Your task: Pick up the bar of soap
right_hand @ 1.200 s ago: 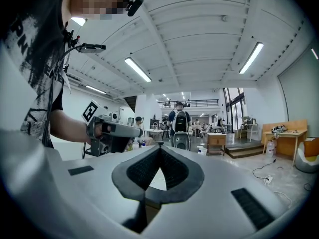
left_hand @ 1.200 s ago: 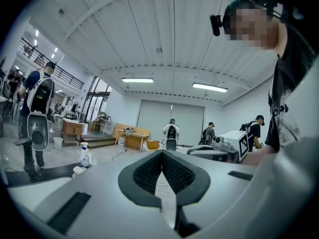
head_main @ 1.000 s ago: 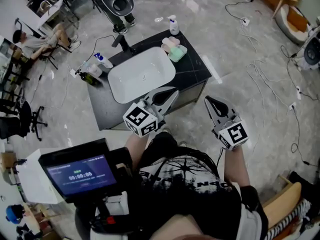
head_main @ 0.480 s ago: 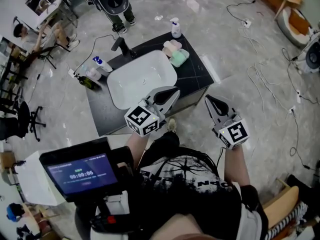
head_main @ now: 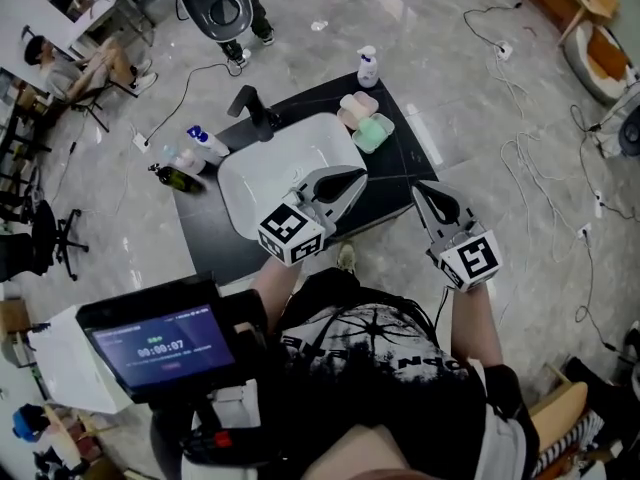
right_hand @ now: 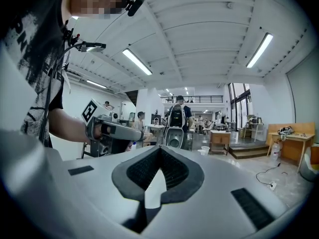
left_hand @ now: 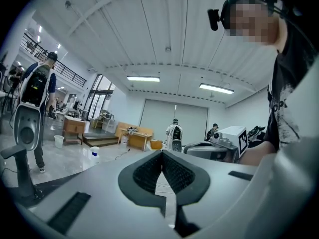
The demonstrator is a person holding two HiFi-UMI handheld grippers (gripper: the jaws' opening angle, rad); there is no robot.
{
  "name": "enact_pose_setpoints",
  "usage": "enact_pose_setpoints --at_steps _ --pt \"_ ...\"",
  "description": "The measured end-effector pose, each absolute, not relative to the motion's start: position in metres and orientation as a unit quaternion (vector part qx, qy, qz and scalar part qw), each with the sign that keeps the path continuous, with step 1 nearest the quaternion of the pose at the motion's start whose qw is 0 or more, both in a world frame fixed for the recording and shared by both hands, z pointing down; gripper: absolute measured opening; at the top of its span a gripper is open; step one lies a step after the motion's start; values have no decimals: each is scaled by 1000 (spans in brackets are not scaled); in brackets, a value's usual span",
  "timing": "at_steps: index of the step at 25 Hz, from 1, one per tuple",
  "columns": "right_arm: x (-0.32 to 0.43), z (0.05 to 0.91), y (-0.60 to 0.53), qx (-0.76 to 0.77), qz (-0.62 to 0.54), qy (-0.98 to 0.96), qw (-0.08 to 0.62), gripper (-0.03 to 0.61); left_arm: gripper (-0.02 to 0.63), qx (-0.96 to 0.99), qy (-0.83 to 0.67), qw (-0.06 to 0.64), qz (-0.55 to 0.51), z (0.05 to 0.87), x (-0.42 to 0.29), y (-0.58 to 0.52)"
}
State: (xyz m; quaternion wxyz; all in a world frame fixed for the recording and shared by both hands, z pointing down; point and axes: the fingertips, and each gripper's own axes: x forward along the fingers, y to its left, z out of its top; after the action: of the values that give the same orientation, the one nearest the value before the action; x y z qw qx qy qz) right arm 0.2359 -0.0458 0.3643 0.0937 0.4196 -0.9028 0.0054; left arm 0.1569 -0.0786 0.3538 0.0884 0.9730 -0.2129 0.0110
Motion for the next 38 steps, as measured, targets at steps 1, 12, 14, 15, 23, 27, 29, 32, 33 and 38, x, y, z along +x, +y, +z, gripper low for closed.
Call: enact_pose_setpoints --at_steps 1,12,14,15,23,27,29,32,33,38 --pt "233 363 -54 420 4 -903 96 14 11 973 -213 88 10 354 154 -86" --pt "208 364 -130 427 -7 -898 109 14 11 975 -198 99 -2 365 135 -150" --pt "203 364 -136 427 -6 -898 111 14 11 975 -196 101 -4 365 131 -154" --pt "199 364 -140 427 -4 -897 112 14 11 975 -195 103 -6 365 129 -157" --pt "183 375 -160 414 1 -899 139 14 11 972 -204 120 -15 377 113 -175" --pt "179 372 -162 405 3 -903 143 14 11 968 -215 128 -18 381 111 -175" --pt "180 376 -165 399 4 -906 142 14 11 966 -222 128 -17 383 110 -178" --pt "186 375 -173 391 14 -912 121 14 11 962 -241 126 -14 385 110 -184" --pt "188 374 -176 388 10 -914 120 14 11 961 -247 125 -13 384 110 -186" --pt "193 376 -194 366 3 -922 128 14 11 954 -271 126 -11 379 112 -201"
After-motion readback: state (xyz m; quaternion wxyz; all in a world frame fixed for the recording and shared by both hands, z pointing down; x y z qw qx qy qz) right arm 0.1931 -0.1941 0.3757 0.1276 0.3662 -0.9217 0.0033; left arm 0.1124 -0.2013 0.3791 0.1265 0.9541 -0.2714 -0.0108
